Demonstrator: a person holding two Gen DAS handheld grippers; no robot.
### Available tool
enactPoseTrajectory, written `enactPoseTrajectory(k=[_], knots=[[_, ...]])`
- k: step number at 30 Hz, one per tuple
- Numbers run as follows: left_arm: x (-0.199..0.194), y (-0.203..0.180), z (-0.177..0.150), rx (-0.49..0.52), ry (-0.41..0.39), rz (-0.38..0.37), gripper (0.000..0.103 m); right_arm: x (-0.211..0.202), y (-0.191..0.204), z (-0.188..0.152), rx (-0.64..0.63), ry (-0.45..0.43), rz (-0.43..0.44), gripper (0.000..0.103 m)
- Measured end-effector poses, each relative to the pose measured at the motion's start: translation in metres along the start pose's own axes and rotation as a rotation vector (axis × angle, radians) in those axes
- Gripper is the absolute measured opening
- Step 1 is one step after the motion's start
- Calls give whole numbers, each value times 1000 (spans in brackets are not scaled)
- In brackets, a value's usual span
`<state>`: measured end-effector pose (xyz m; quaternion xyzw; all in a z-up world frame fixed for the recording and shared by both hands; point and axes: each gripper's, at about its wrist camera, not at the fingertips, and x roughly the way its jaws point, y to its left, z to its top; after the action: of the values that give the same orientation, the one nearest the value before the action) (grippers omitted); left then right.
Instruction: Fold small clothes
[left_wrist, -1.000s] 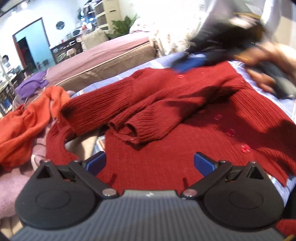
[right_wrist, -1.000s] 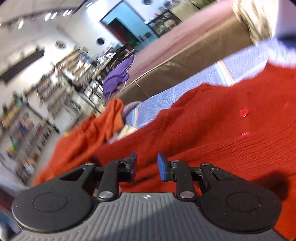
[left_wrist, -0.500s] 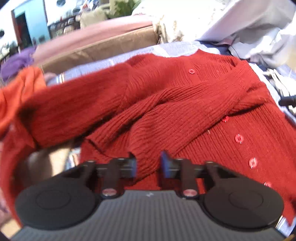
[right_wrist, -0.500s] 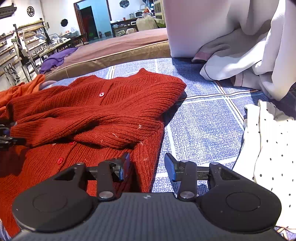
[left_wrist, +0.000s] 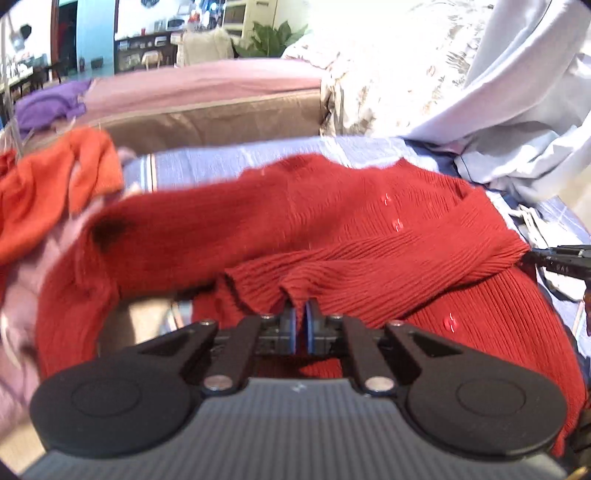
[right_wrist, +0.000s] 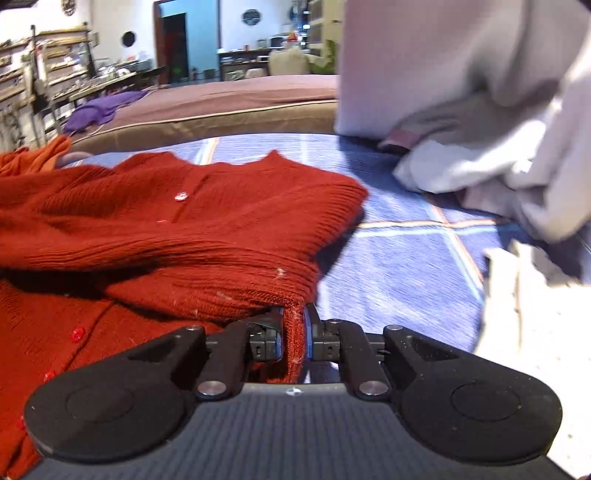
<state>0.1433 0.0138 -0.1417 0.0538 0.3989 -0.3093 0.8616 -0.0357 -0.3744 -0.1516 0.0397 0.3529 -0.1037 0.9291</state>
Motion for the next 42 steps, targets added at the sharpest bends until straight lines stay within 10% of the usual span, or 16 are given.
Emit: enactPoseTrajectory(k=[6,9,13,20,28,36,42], knots=[[23,22,-44,-126,115,-10,6,-1,-47,-43,110,45,32,23],[-1,23,-33,-148,53,-2,53,-21,-45,-36,105,44,-22,60],[-14,6,-3,-16,-13,7,90,-56,-35,-15,20,-69,-45,61],[50,-14,28,197,78,-46,78,-52,-4,10,-35,-73,123,62],[78,-18,17,279,206,-120,14,-52,8,-11,21,-39,173,61],[72,38,60,102,129,0,14,-50,10,5,-34,-96,142,61],[65,8,53,235,114,78,51,-23,34,23,-151,-94,174,51]])
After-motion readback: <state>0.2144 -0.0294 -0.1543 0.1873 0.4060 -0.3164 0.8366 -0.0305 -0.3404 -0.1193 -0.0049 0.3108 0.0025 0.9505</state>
